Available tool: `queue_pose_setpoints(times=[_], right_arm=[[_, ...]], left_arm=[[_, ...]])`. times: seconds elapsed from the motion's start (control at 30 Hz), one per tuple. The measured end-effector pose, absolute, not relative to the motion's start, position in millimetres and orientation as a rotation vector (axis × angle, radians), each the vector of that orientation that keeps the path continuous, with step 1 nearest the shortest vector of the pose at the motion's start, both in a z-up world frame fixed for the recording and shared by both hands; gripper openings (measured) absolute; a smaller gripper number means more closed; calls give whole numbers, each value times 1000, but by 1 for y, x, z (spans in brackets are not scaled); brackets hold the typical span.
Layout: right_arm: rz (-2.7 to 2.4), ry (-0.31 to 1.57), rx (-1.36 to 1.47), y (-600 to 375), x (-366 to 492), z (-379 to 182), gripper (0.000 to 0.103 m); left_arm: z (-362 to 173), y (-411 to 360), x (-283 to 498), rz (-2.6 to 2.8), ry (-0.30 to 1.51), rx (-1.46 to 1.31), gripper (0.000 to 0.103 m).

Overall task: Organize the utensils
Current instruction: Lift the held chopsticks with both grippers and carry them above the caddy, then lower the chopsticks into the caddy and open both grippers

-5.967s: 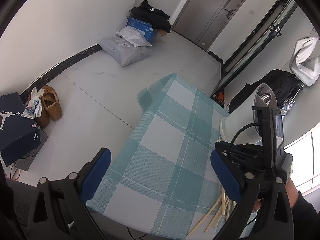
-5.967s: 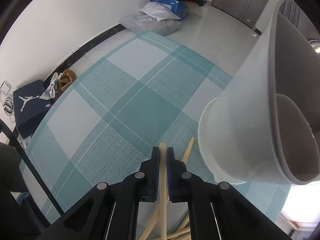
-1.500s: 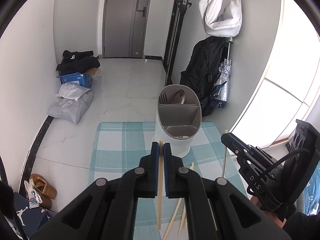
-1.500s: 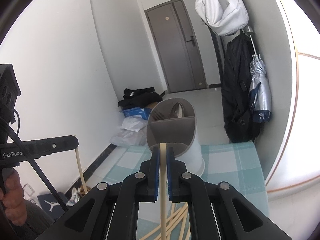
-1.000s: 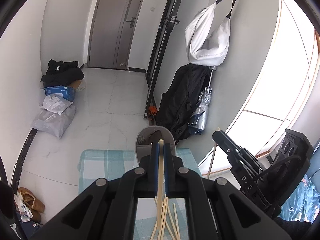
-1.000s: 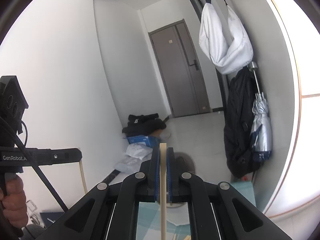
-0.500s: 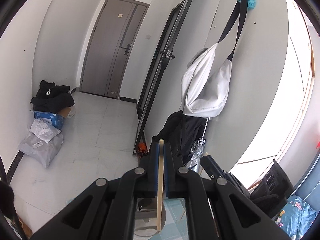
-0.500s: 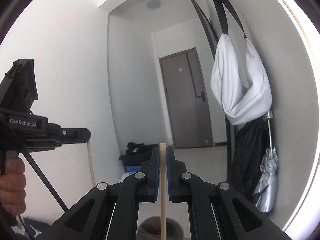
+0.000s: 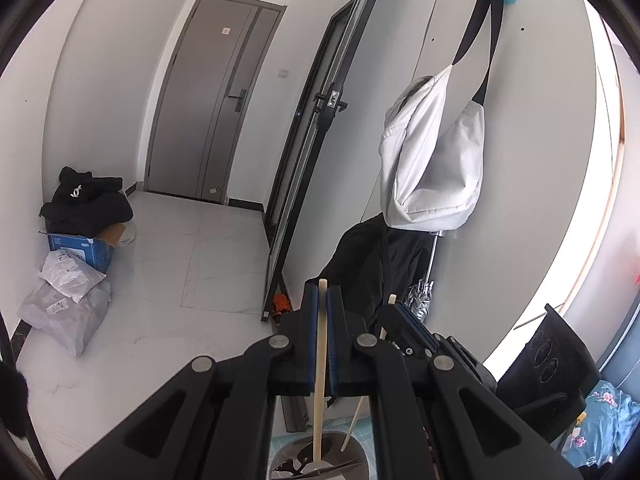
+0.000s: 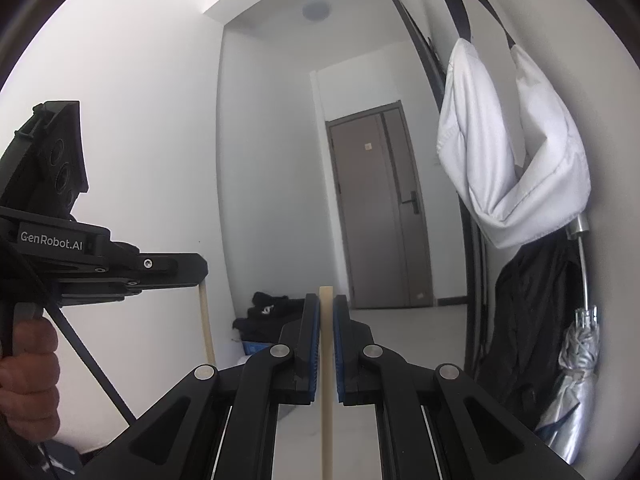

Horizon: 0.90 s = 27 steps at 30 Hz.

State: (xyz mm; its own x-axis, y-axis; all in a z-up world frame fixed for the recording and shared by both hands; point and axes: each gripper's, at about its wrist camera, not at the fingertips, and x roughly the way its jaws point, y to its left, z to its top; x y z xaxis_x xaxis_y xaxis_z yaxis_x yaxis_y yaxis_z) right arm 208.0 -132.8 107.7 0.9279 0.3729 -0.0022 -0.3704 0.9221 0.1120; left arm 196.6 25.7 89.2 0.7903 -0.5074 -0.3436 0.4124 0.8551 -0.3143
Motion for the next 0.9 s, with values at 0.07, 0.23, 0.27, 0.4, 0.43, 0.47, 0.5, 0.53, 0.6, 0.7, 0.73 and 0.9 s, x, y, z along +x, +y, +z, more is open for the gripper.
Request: queue_pose_setpoints(times=[0.07,0.23,0.27,0.4,0.43,0.47,0.5,0.53,0.6,0.7,0.73,0.9], right_arm=[[393,32,100,-132,210,100,6],[415,57,84,-135,212,89,6],[417,61,84,-137,212,87,6],[429,71,53,-138,208,82,6],[434,76,46,-138,206,82,6],[436,82,37,-138,204,81,6],[440,87,30,-139,205,81,6],[447,92,21,-139,206,83,6],[456,100,-3,-138,200,82,6],[467,121,-30,-136,191,80,6],[471,131,-31,-137,189,79,6],[487,187,-23,-142,180,69,6]], left_arm=[[81,23,194,-495,434,-200,1],[69,27,193,-522,448,-195,1],[69,27,195,-526,449,-193,1],[67,27,196,-526,458,-180,1],[65,24,199,-523,461,-178,1],[64,24,200,-528,468,-180,1],[63,24,200,-537,476,-184,1],[62,25,199,-543,480,-185,1],[61,23,198,-540,487,-175,1],[58,18,196,-547,506,-148,1],[57,15,194,-541,515,-124,1],[52,14,187,-557,565,-114,1]])
